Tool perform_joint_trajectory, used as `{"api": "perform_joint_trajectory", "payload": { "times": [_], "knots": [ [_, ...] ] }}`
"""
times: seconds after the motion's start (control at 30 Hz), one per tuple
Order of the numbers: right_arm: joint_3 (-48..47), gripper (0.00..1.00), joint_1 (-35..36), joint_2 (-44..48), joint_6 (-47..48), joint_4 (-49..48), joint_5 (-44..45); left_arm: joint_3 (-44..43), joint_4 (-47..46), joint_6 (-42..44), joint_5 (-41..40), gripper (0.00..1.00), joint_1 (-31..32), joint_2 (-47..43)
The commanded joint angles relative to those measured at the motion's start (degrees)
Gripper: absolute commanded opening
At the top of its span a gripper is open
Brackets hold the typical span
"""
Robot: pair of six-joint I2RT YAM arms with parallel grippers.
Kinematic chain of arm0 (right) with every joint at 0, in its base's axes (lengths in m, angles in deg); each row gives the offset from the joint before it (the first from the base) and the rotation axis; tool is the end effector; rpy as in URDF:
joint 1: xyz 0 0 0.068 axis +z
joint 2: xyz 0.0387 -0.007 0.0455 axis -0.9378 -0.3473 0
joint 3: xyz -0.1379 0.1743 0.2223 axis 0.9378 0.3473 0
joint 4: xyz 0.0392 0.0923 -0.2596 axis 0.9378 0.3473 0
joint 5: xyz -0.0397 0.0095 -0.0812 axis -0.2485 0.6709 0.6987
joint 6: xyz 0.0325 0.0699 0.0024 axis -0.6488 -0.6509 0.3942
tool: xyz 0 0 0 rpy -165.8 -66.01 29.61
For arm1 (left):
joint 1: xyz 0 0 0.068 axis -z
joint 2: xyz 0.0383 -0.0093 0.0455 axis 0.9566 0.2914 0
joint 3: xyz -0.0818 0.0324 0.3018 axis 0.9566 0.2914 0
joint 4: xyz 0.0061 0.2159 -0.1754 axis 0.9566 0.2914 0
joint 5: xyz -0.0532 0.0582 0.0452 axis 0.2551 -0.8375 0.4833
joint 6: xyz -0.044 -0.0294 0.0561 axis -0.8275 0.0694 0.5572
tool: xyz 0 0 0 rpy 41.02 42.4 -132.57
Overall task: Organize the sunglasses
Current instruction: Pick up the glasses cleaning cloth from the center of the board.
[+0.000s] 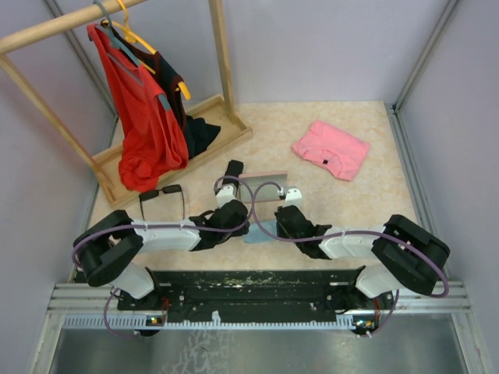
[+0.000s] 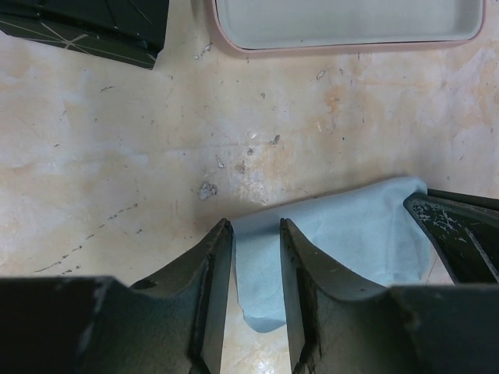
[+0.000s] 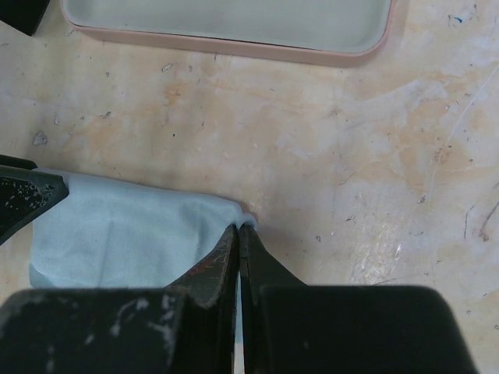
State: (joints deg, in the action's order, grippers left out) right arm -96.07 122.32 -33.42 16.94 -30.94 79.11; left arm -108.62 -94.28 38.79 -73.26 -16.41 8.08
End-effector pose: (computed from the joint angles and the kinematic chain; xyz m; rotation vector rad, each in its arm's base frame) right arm 0.1809 0.1954 0.1436 -0.2417 2.2260 0.3394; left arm 0.1921 -0.2459 0.1536 -0.0755 2.3483 -0.4805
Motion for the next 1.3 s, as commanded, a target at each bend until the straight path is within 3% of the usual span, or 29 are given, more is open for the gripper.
{"api": "perform_joint_trajectory", "payload": {
  "times": [0.0,0.5,0.9,1.27],
  "knots": [
    [1.89,0.0,0.47,0.33,-0.3,4.56,-1.37,0.83,6.9,-0.33,1.05,0.35,0.66,2.95],
    [1.67,0.0,0.47,0.11,-0.92,3.66,-2.24,2.57,2.86,1.85,1.89,0.0,0.77,2.63],
    [0.15,0.0,-1.4,0.47,-2.78,-3.92,0.02,3.04,-4.68,9.59,-1.08,0.0,-1.15,-0.98],
    [-3.88,0.0,-3.84,-1.28,1.37,-8.05,0.29,1.47,-11.33,16.42,-0.49,0.0,-4.07,-1.57]
  ]
}}
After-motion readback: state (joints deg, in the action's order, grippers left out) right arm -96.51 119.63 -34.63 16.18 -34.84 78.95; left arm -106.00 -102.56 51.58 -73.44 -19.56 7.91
